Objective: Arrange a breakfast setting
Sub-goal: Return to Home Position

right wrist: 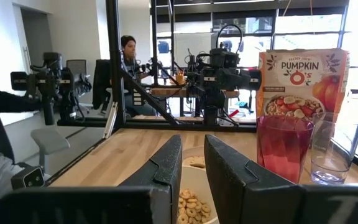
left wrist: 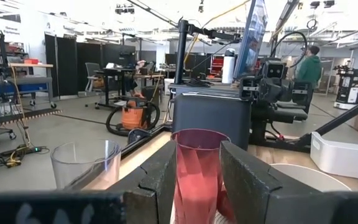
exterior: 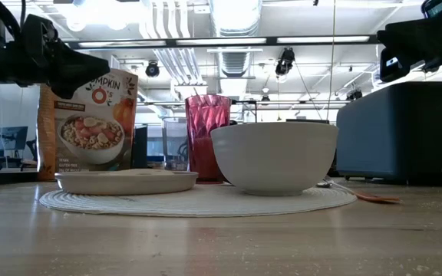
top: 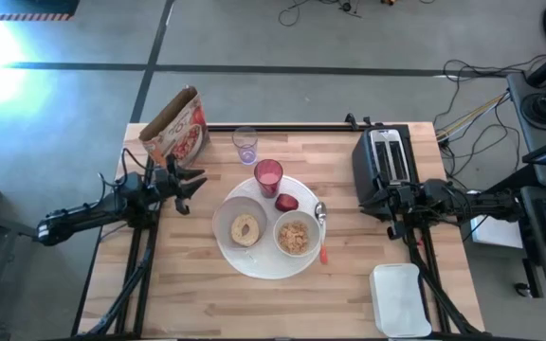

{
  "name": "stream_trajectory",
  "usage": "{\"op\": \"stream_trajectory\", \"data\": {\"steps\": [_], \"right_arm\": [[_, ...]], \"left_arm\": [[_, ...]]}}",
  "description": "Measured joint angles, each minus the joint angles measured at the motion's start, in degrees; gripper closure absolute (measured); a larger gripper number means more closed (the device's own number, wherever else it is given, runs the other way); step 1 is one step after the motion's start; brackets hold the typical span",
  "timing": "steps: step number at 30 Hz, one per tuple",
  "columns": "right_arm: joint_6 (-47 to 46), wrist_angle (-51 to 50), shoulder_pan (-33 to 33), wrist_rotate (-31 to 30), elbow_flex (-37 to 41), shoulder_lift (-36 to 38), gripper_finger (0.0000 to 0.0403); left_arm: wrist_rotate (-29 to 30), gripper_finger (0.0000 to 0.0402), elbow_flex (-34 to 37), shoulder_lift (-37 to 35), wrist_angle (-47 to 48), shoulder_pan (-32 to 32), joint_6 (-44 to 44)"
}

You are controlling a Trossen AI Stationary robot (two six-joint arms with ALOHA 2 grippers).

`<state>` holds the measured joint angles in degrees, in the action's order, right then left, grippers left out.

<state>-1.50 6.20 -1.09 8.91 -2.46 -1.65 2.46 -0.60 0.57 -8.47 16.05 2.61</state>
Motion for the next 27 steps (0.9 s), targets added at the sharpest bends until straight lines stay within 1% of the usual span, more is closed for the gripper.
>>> {"op": "stream_trajectory", "data": {"steps": [27], "right_arm": [[0.0, 0.02, 0.01, 0.02, 0.0, 0.0, 0.0344]], "left_arm": [[0.0, 0.0295, -0.55, 0.58, -0.06, 0.0, 0.04]]}}
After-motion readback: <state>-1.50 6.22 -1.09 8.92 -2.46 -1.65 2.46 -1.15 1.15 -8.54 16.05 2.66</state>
